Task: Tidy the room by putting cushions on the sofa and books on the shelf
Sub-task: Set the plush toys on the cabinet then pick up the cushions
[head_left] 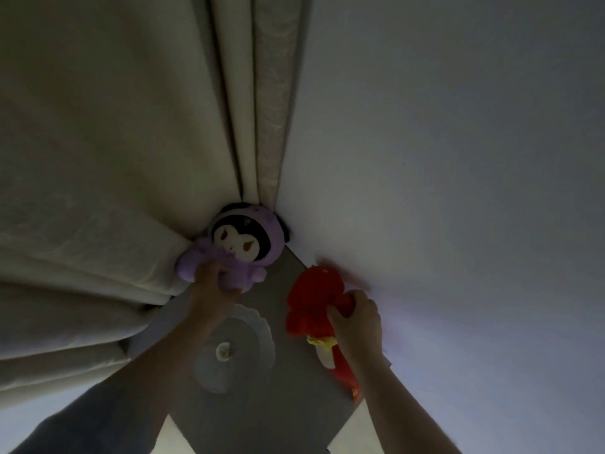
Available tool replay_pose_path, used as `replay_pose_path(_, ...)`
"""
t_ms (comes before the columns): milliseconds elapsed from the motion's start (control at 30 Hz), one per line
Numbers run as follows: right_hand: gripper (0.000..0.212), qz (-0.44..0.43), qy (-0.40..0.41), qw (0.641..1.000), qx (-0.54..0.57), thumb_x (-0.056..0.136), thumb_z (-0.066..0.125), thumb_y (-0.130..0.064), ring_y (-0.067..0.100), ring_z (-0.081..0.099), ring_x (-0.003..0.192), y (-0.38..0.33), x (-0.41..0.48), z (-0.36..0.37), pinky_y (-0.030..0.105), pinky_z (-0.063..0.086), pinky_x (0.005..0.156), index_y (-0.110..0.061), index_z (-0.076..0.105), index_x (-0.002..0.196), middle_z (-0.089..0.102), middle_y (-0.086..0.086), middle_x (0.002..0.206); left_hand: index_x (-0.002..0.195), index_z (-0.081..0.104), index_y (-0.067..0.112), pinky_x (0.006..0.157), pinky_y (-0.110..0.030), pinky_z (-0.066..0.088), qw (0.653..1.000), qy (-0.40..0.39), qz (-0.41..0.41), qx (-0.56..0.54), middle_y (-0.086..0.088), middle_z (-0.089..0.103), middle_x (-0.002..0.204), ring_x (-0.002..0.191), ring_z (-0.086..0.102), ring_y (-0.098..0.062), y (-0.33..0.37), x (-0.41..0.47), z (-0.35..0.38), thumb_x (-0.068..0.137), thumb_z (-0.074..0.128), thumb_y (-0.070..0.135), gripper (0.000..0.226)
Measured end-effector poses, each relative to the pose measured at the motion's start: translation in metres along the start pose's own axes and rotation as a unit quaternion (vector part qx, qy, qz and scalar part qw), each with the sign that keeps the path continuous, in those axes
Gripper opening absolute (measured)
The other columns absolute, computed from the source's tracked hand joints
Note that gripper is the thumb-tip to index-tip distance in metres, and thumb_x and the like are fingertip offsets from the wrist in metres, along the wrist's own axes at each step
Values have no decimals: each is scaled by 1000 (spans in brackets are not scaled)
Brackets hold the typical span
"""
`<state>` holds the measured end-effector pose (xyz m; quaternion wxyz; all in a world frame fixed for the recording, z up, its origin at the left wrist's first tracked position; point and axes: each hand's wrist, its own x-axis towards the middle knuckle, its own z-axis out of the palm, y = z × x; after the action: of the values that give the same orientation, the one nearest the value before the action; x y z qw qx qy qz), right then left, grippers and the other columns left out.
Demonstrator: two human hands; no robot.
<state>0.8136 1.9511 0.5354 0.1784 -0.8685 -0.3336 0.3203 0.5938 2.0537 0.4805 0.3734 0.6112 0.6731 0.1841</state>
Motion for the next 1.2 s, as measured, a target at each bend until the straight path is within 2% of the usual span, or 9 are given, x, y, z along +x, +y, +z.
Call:
replay_pose_path(300, 47, -15, -14, 1000, -18, 84, 66, -38, 17, 52, 104, -7, 9, 16, 32, 45, 91, -20, 51, 125, 55, 1, 120, 110, 59, -7, 70, -35, 41, 997, -53, -15, 50, -26, 56, 107, 92, 56, -37, -18, 14, 21, 69, 71, 1, 44)
replay_pose_path(400, 45, -37, -38, 998, -29, 88, 62, -28, 23, 50, 117, -15, 8, 14, 33, 40, 98, -16, 52, 130, 54, 3, 128, 116, 58, -2, 83, -33, 44, 992, -83, -84, 37, -20, 59, 115, 106, 57, -36, -13, 15, 11, 78, 67, -1, 38)
replay_pose_path(467, 46, -53, -43, 997, -26, 90, 58, -24, 22, 47, 123, -18, 5, 13, 33, 37, 104, -19, 52, 135, 54, 3, 133, 114, 59, -5, 82, -34, 44, 992, -85, -80, 48, -23, 61, 114, 105, 58, -35, -9, 16, 3, 82, 65, 0, 33)
replay_pose_path(567, 51, -41, -34, 999, -10, 87, 59, -22, 20, 49, 123, -22, -2, 10, 31, 40, 100, -23, 50, 137, 53, 2, 136, 109, 60, -10, 81, -35, 39, 990, -70, -39, 113, -26, 61, 110, 103, 57, -35, 5, 9, -12, 85, 62, 5, 28)
replay_pose_path(633, 49, -33, -32, 999, -2, 86, 61, -22, 21, 52, 120, -25, -6, 6, 32, 43, 97, -20, 52, 134, 56, 3, 132, 107, 61, -12, 80, -36, 40, 993, -60, -16, 101, -28, 62, 106, 101, 59, -36, 12, 1, -19, 85, 62, 1, 25)
replay_pose_path(700, 46, -34, -29, 999, 2, 86, 61, -23, 22, 53, 118, -29, -11, 2, 33, 45, 97, -19, 55, 131, 58, 3, 129, 98, 62, -12, 68, -29, 40, 998, -34, -6, 50, -29, 63, 97, 90, 60, -35, 14, -10, -25, 83, 62, -5, 17)
replay_pose_path(867, 41, -44, -23, 998, 25, 89, 61, -18, 20, 54, 113, -44, -32, -10, 28, 44, 92, -18, 55, 129, 59, 2, 128, 109, 61, 3, 60, -7, 36, 998, -35, -26, -35, 1, 58, 100, 91, 56, -14, 24, -41, -43, 83, 64, 3, 26)
replay_pose_path(1000, 43, -71, -26, 996, 41, 89, 63, -16, 17, 59, 105, -58, -66, -11, 25, 45, 89, -15, 55, 130, 61, 3, 124, 105, 61, 5, 65, -14, 37, 996, -30, -38, -75, -3, 61, 98, 89, 56, -14, 29, -70, -72, 83, 64, 6, 22)
replay_pose_path(1200, 40, -101, -35, 992, 66, 88, 65, -16, 20, 62, 103, -66, -104, -23, 25, 46, 87, -13, 57, 127, 65, 3, 118, 82, 58, 25, 61, -13, 39, 993, 12, -64, -103, 11, 60, 80, 75, 56, -7, 42, -121, -111, 84, 67, 17, 12)
